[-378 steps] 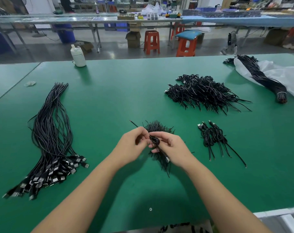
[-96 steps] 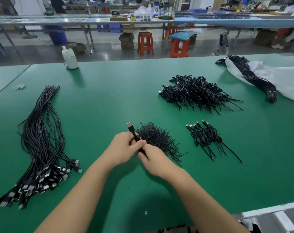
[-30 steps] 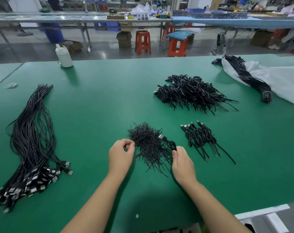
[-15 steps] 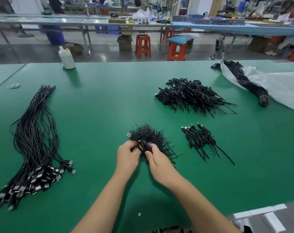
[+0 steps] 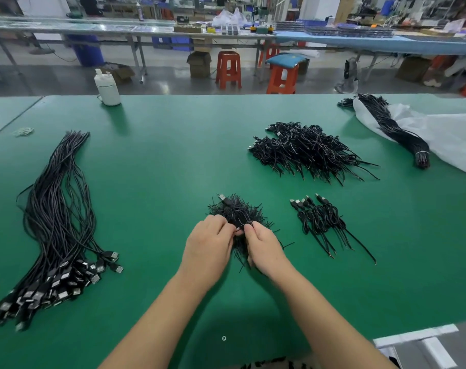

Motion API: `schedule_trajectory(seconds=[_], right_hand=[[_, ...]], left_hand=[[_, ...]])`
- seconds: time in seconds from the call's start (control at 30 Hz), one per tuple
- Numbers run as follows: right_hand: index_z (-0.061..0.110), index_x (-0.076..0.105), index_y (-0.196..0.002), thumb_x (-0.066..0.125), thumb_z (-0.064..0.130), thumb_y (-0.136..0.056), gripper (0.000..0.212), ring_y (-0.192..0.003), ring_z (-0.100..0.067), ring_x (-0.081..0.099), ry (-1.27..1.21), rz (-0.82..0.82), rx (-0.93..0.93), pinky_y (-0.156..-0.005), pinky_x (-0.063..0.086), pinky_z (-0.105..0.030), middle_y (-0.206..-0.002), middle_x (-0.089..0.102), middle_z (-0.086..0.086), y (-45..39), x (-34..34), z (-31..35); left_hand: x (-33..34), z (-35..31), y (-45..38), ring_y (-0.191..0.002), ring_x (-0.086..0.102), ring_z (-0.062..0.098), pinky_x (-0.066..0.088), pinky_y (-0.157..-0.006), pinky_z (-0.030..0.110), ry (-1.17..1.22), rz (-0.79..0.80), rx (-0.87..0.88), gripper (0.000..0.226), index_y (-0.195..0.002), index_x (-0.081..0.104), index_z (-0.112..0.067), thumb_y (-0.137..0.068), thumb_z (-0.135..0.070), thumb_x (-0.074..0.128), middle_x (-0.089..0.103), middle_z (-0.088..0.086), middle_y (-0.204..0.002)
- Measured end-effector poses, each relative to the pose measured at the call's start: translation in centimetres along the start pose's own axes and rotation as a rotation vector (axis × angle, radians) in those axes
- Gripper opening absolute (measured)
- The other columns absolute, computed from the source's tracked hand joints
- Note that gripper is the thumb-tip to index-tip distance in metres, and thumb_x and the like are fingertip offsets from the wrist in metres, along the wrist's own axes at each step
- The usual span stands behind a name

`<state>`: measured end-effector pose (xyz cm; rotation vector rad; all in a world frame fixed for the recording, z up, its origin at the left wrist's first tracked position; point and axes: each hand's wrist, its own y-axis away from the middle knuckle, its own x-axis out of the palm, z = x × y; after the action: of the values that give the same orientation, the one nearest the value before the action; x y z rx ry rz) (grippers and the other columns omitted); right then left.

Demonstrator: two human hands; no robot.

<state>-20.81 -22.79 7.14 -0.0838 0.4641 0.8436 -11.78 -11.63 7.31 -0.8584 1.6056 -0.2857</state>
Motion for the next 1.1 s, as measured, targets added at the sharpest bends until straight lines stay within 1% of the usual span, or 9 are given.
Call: schedule_trajectory(seconds=[0.1, 0.2, 0.27, 0.37, 0.43, 0.53, 0.7, 0.93, 1.1], right_hand=[[0.013, 0.051, -0.077, 0.041, 0.027, -0.102, 0.031, -0.039, -0.019, 0.047, -0.078, 0.132, 0.062, -0.05, 0.039, -0.03, -0.051, 0.05, 0.004, -0.1, -0.7, 0.3], [0.013, 0.052, -0.077, 0.041, 0.028, -0.101, 0.03, -0.042, -0.018, 0.046, -0.089, 0.254, 0.079, -0.057, 0.043, -0.034, -0.054, 0.045, -0.003, -0.2, -1.1, 0.6], [0.011, 0.051, -0.079, 0.04, 0.022, -0.102, 0.028, -0.044, -0.016, 0.037, -0.209, 0.32, 0.093, -0.052, 0.046, -0.034, -0.054, 0.036, 0.003, -0.3, -1.1, 0.8], [0.011, 0.048, -0.079, 0.034, 0.015, -0.103, 0.028, -0.049, -0.016, 0.026, -0.379, 0.367, 0.089, -0.05, 0.045, -0.032, -0.059, 0.025, 0.002, -0.3, -1.1, 1.1], [0.013, 0.046, -0.08, 0.035, 0.016, -0.102, 0.025, -0.047, -0.015, 0.029, -0.354, 0.364, 0.079, -0.051, 0.043, -0.032, -0.057, 0.028, 0.005, -0.1, -1.0, 1.2], [0.021, 0.047, -0.079, 0.041, 0.031, -0.103, 0.027, -0.053, -0.011, 0.048, 0.065, 0.258, -0.13, -0.057, 0.042, -0.027, -0.057, 0.046, 0.01, 0.1, -1.3, 1.3], [0.022, 0.038, -0.087, 0.029, 0.042, -0.105, 0.029, -0.082, -0.029, 0.057, 0.714, 0.195, -0.406, -0.071, 0.043, -0.041, -0.081, 0.052, 0.004, 0.1, -2.1, 1.3], [0.024, 0.038, -0.088, 0.022, 0.041, -0.106, 0.03, -0.075, -0.032, 0.063, 0.985, 0.171, -0.6, -0.063, 0.038, -0.039, -0.085, 0.066, -0.003, 0.5, -1.5, 1.0], [0.022, 0.038, -0.083, 0.024, 0.04, -0.106, 0.032, -0.072, -0.033, 0.063, 1.029, 0.172, -0.617, -0.061, 0.035, -0.039, -0.081, 0.066, -0.005, 0.4, -1.5, 1.2]], left_hand=[[-0.7, 0.6, -0.6, -0.1, 0.062, 0.03, 0.047, -0.084, 0.038, -0.092, -0.022, 0.293, 0.022, -0.082, 0.068, -0.009, -0.094, -0.011, 0.049, 0.065, 0.009, -0.097], [-1.6, 1.0, -1.5, -0.115, 0.063, 0.027, 0.046, -0.099, 0.037, -0.043, 0.081, 0.393, 0.026, -0.087, 0.069, -0.008, -0.089, -0.004, 0.043, 0.069, 0.009, -0.11], [-1.9, 1.1, -2.2, -0.098, 0.068, 0.021, 0.046, -0.093, 0.036, 0.009, 0.134, 0.322, 0.023, -0.087, 0.068, -0.013, -0.086, -0.007, 0.045, 0.072, 0.001, -0.103], [-2.1, 0.7, -3.1, -0.076, 0.061, 0.009, 0.043, -0.084, 0.039, 0.195, 0.204, -0.006, 0.013, -0.088, 0.067, -0.021, -0.094, -0.015, 0.058, 0.069, -0.01, -0.083], [-2.2, 0.4, -3.6, -0.065, 0.054, -0.003, 0.042, -0.083, 0.028, 0.335, 0.242, -0.223, 0.012, -0.084, 0.067, -0.025, -0.093, -0.017, 0.063, 0.067, -0.013, -0.074], [-2.3, 0.2, -4.1, -0.067, 0.055, -0.005, 0.036, -0.068, 0.007, 0.415, 0.3, -0.381, 0.016, -0.078, 0.068, -0.029, -0.09, -0.018, 0.065, 0.069, -0.014, -0.075], [-2.4, 1.0, -4.6, -0.062, 0.051, -0.001, 0.037, -0.059, 0.016, 0.474, 0.461, -0.523, 0.02, -0.073, 0.067, -0.03, -0.088, -0.018, 0.068, 0.061, -0.016, -0.064], [-1.6, 1.9, -4.1, -0.065, 0.051, 0.012, 0.038, -0.058, 0.024, 0.492, 0.573, -0.657, 0.007, -0.084, 0.064, -0.021, -0.088, -0.021, 0.07, 0.062, -0.003, -0.073], [-1.3, 2.1, -3.9, -0.052, 0.046, 0.011, 0.038, -0.055, 0.026, 0.41, 0.533, -0.65, 0.037, -0.062, 0.067, -0.023, -0.094, -0.041, 0.06, 0.065, 0.003, -0.061]])
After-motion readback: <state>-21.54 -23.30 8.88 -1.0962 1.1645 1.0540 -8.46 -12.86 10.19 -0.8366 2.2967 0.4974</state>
